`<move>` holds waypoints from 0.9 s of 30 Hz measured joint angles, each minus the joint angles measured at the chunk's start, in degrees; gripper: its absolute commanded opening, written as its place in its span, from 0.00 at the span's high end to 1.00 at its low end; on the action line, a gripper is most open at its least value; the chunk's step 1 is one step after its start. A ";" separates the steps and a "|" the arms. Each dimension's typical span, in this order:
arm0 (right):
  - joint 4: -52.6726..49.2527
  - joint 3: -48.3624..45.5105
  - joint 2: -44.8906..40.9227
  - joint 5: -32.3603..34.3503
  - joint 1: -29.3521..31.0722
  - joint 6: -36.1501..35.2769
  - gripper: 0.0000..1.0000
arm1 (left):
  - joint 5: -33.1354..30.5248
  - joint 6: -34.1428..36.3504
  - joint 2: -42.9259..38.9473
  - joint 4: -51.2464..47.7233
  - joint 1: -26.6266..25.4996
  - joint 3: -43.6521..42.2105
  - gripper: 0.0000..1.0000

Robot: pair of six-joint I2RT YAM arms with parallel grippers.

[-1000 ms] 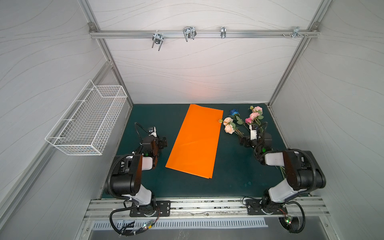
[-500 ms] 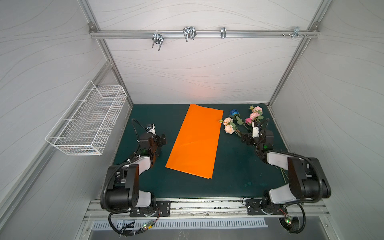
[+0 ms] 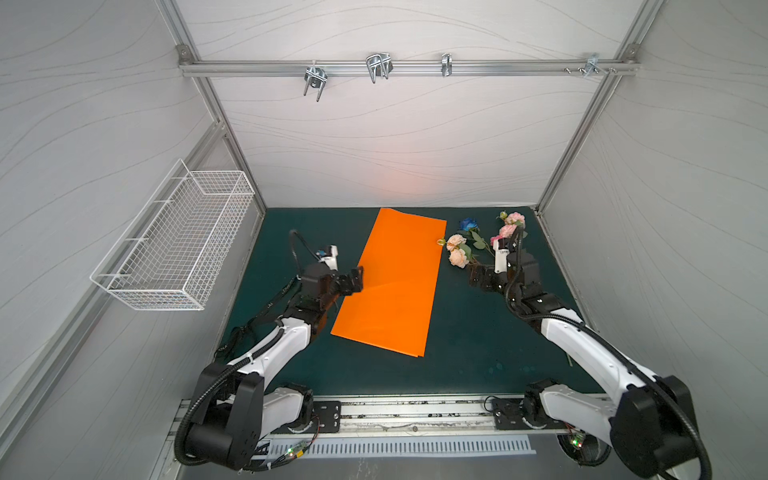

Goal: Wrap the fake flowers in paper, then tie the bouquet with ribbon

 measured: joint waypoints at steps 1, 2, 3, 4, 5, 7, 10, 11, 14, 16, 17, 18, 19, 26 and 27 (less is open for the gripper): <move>-2.08 0.00 -0.52 0.22 0.13 0.81 0.01 | -0.50 0.74 -0.59 -1.51 -3.80 0.22 0.01; -4.59 0.00 -0.96 0.68 0.15 1.90 0.01 | -1.22 1.70 -1.42 -3.13 -8.35 0.26 0.01; -6.84 0.00 -1.25 1.40 0.15 2.82 0.01 | -2.12 2.73 -2.29 -4.81 -12.48 0.26 0.01; -8.98 0.00 -1.46 2.14 0.15 3.69 0.01 | -3.04 3.78 -3.10 -6.34 -15.93 0.26 0.01; -10.86 -0.02 -1.73 2.91 0.15 4.42 0.01 | -4.26 5.16 -4.04 -7.89 -19.80 0.20 0.01; -14.05 -0.09 -2.58 4.46 0.15 5.53 0.01 | -7.02 7.52 -6.14 -10.45 -27.08 -0.13 0.03; -17.00 -0.24 -4.57 6.62 0.15 6.62 0.01 | -10.60 10.23 -8.24 -13.57 -36.30 -0.42 0.07; -17.62 -0.26 -5.20 7.37 0.15 6.95 0.01 | -11.74 10.71 -8.26 -14.47 -38.73 -0.42 0.08; -18.75 -0.26 -6.86 9.09 0.15 7.65 0.01 | -15.17 11.87 -6.64 -16.48 -44.37 -0.42 0.08; -19.34 -0.26 -7.65 10.10 0.15 7.78 0.01 | -18.05 12.87 -4.04 -17.44 -47.95 -0.42 0.08; -19.58 -0.26 -8.00 10.49 0.15 7.96 0.01 | -19.82 13.40 -2.27 -17.81 -49.86 -0.42 0.08; -19.78 -0.26 -8.37 10.88 0.15 8.02 0.01 | -21.59 14.03 -0.04 -18.27 -51.84 -0.33 0.08; -19.91 -0.26 -8.61 11.13 0.15 8.09 0.01 | -22.93 14.49 2.10 -18.84 -53.24 -0.07 0.08; -20.31 -0.26 -9.70 11.96 0.13 8.33 0.01 | -30.05 18.34 16.65 -20.94 -57.42 4.81 0.11; -20.35 -0.26 -9.73 11.96 0.09 8.39 0.01 | -30.53 18.88 17.66 -20.90 -57.51 5.51 0.11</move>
